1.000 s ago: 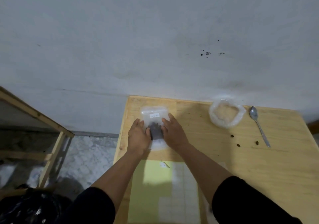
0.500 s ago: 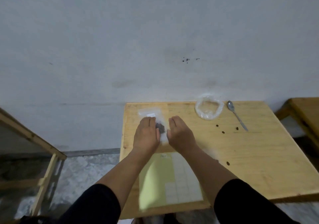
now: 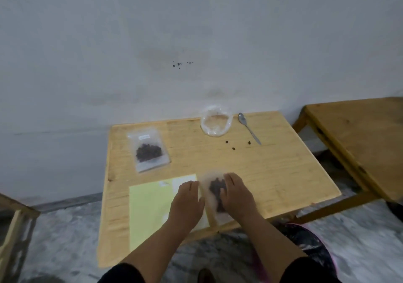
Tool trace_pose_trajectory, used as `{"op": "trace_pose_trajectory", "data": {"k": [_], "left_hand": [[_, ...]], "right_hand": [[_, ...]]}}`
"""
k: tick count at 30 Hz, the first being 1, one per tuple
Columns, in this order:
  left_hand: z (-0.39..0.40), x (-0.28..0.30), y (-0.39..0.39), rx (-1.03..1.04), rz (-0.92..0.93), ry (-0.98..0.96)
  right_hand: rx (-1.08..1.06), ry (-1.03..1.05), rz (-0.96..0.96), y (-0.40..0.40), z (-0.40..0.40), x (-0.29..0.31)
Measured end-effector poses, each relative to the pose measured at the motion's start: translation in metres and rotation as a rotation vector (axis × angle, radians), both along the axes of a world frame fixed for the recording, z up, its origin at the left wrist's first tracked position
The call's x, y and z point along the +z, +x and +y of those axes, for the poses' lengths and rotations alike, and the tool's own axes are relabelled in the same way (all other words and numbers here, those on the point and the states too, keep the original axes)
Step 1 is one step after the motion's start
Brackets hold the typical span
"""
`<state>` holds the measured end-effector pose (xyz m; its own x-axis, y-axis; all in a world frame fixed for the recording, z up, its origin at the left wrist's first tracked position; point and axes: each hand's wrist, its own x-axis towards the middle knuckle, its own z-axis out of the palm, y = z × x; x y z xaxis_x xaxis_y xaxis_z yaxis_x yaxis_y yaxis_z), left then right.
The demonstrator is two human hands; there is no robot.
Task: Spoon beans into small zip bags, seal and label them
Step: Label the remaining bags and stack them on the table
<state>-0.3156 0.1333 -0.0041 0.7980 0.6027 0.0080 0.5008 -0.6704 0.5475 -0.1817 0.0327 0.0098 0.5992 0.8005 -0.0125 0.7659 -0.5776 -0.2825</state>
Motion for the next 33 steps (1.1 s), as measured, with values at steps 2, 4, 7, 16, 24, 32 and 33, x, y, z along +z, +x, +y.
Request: {"op": "trace_pose_trajectory", "data": {"k": [2,4,7,16,24,32,33], "left_hand": [[-0.019,-0.011,0.011,-0.011,0.048,-0.035],[-0.035,-0.012,0.023,-0.048,0.083,-0.086],[-0.053,-0.011,0.041,0.068,0.085,-0.190],[-0.066,-0.027,0.054,0.304,0.040,-0.156],[-0.062,-0.025,0.055,0.432,-0.060,-0.294],[-0.051,-0.013,0.035,0.641,-0.269,-0.607],[-0.047,-0.011,0.031,0.637,-0.293,-0.623]], "right_hand": [[-0.018,-0.043,0.049,0.008,-0.017,-0.009],[-0.033,-0.083,0.110,0.016,-0.031,-0.016],[0.012,-0.120,0.164,0.029,-0.041,-0.025],[0.050,-0.028,0.244,0.038,-0.044,-0.044],[-0.099,0.132,0.389,0.039,-0.047,-0.039],[-0.106,0.187,0.601,0.034,-0.032,-0.018],[-0.090,0.184,0.616,0.032,-0.028,-0.015]]}}
